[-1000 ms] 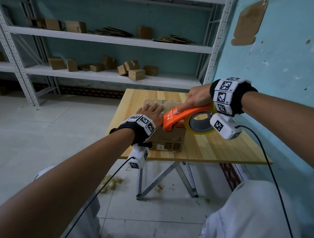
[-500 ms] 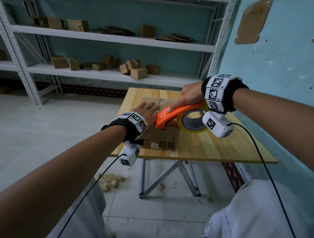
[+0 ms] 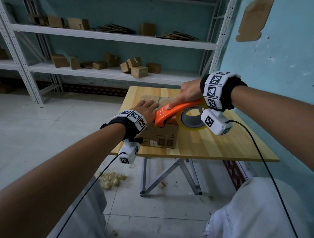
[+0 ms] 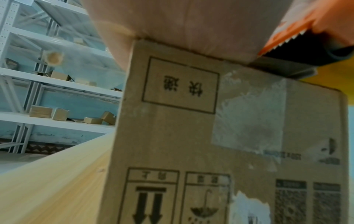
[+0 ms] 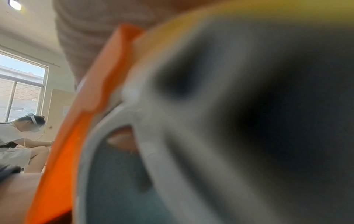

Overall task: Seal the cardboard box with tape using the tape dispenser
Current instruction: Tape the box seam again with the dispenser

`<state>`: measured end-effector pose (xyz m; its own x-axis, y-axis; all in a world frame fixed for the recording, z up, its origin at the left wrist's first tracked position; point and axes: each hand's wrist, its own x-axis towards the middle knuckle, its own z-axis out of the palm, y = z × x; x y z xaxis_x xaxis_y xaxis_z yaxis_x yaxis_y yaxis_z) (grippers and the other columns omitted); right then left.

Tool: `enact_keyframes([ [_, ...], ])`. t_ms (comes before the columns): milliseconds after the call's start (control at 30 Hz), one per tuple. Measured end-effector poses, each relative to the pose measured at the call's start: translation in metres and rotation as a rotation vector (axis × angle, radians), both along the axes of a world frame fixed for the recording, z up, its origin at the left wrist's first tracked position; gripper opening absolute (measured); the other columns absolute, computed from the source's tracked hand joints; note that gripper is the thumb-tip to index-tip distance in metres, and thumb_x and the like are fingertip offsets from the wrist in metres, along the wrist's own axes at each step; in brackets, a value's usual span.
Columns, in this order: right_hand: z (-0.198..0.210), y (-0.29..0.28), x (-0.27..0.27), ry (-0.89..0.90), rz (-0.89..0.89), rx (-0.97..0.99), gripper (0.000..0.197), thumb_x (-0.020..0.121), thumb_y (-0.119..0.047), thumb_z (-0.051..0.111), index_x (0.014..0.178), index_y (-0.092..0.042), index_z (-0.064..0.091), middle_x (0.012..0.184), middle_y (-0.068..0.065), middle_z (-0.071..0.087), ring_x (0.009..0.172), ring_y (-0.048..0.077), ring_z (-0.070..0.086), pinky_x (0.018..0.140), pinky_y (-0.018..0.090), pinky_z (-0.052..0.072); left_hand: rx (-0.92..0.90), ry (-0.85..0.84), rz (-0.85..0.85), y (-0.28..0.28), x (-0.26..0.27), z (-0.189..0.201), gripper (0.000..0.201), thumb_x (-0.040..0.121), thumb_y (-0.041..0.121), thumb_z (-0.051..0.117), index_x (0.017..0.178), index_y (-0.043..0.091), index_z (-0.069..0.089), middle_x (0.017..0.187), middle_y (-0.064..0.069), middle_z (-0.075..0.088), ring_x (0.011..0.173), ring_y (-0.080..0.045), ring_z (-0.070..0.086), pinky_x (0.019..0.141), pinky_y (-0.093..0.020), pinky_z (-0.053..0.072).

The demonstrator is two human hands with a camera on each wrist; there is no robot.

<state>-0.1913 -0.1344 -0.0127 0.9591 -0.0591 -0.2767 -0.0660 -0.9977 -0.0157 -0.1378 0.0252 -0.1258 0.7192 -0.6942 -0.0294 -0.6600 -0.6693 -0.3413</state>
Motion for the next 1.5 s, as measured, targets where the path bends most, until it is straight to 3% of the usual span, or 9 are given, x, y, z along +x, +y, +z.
enact_keyframes([
  [500,-0.001,-0.003,0.000,-0.002,0.011,0.024,0.051,0.077,-0.070,0.062,0.077,-0.019,0.065,0.073,-0.001,0.064,0.067,0.013,0.059,0.066,0.029,0.044,-0.012,0.008,-0.007,0.000,-0.003,0.002,0.060,0.100,0.035,0.041,0.150,0.010,0.019,0.160,-0.008,0.008,0.147,-0.028,-0.001,0.118,-0.042,0.001],
  [767,-0.005,-0.007,0.000,-0.004,0.010,0.051,0.054,0.075,-0.072,0.062,0.079,-0.018,0.066,0.077,0.001,0.066,0.072,0.016,0.061,0.083,0.035,0.049,-0.020,0.011,-0.009,0.000,-0.003,0.001,0.060,0.100,0.037,0.041,0.150,0.010,0.020,0.160,-0.008,0.008,0.147,-0.028,-0.001,0.118,-0.043,0.001],
  [933,-0.006,-0.010,-0.004,-0.017,0.016,0.075,0.052,0.077,-0.071,0.061,0.078,-0.019,0.065,0.078,0.000,0.066,0.072,0.015,0.061,0.072,0.029,0.047,-0.023,0.030,0.004,0.000,-0.005,0.003,0.061,0.100,0.036,0.040,0.151,0.010,0.017,0.160,-0.008,0.006,0.147,-0.028,-0.003,0.119,-0.043,0.000],
  [1067,-0.007,-0.013,-0.007,-0.018,0.032,0.067,0.054,0.077,-0.073,0.059,0.077,-0.019,0.065,0.081,0.001,0.065,0.076,0.015,0.060,0.075,0.030,0.046,-0.024,0.026,-0.008,0.000,-0.008,0.005,0.061,0.100,0.036,0.041,0.150,0.011,0.018,0.159,-0.008,0.008,0.147,-0.028,-0.001,0.119,-0.043,0.001],
  [1200,-0.007,-0.015,-0.008,-0.014,0.021,0.105,0.058,0.075,-0.074,0.061,0.081,-0.017,0.068,0.083,0.002,0.069,0.076,0.017,0.065,0.068,0.028,0.049,-0.015,0.010,-0.013,0.001,-0.009,0.005,0.060,0.099,0.032,0.043,0.150,0.011,0.019,0.159,-0.008,0.009,0.147,-0.028,0.000,0.118,-0.043,0.001],
  [1500,-0.009,-0.023,-0.005,0.010,0.043,0.154,0.064,0.071,-0.077,0.059,0.081,-0.015,0.071,0.081,0.003,0.071,0.074,0.018,0.066,0.074,0.030,0.053,-0.017,0.015,-0.025,0.002,-0.005,0.002,0.060,0.099,0.028,0.045,0.150,0.011,0.019,0.160,-0.009,0.006,0.147,-0.029,-0.002,0.119,-0.044,0.001],
])
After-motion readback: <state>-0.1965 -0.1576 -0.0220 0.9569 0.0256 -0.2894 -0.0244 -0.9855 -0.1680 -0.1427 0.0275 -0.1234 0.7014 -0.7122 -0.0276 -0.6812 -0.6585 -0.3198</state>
